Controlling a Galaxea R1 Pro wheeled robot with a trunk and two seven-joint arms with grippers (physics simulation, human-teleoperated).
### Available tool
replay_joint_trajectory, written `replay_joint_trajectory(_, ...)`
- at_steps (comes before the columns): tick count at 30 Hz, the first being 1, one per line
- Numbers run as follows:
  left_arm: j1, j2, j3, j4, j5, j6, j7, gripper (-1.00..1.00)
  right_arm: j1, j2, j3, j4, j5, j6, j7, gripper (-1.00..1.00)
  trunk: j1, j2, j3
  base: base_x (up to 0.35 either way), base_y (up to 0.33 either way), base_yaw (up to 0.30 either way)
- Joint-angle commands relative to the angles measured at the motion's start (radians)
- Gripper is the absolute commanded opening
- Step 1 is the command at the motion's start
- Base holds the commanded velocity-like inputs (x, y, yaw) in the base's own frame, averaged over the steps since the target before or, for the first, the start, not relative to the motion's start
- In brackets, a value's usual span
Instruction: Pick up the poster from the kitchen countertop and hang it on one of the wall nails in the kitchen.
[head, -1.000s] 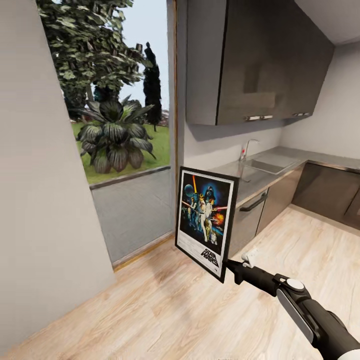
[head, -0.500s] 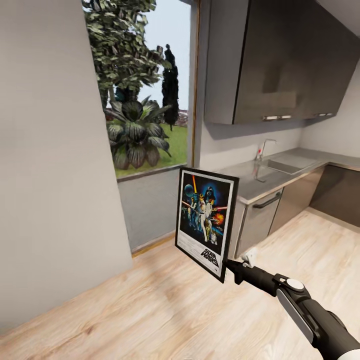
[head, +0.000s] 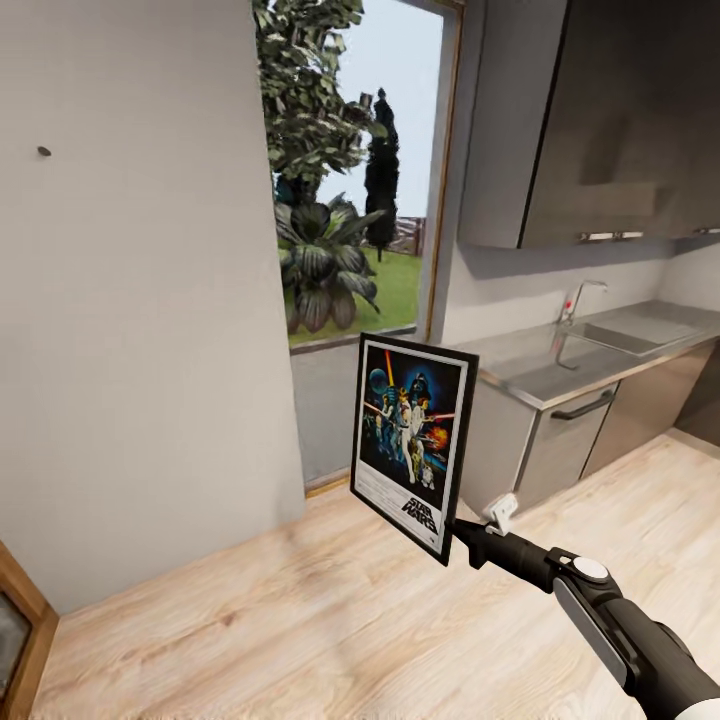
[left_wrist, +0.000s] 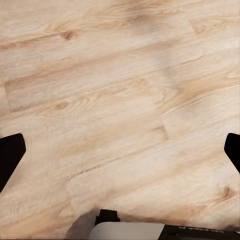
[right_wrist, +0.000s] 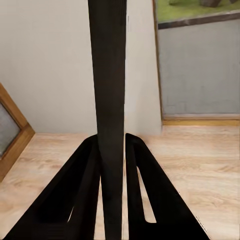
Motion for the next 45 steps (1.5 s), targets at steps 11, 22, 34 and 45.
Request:
replay_joint_trajectory(11, 0.0, 0.0, 0.003, 0.0, 0.006, 0.0, -0.005, 1.0, -0.001, -0.001, 0.003, -0.001, -0.012, 0.01, 0.001, -1.0, 0.0, -0.002, -0.002, -0.155, 0.128, 0.162)
replay_joint_trajectory(22, 0.0, 0.0, 0.003, 0.0, 0.006, 0.0, -0.005, 1.0, -0.001, -0.001, 0.004, -0.001, -0.012, 0.01, -0.011, -1.0, 0.0, -0.002, -0.002, -0.01, 0.008, 0.284)
replay_joint_trajectory(34, 0.0, 0.001, 0.003, 0.0, 0.006, 0.0, -0.005, 1.0, -0.001, -0.001, 0.005, -0.001, -0.012, 0.01, -0.021, -1.0, 0.0, -0.002, -0.002, 0.0, 0.0, 0.29)
replay_joint_trajectory(45, 0.0, 0.0, 0.003, 0.0, 0.006, 0.0, -0.005, 1.0, -0.001, -0.001, 0.005, -0.001, -0.012, 0.01, -0.021, -1.0, 0.0, -0.002, -0.002, 0.0, 0.0, 0.29)
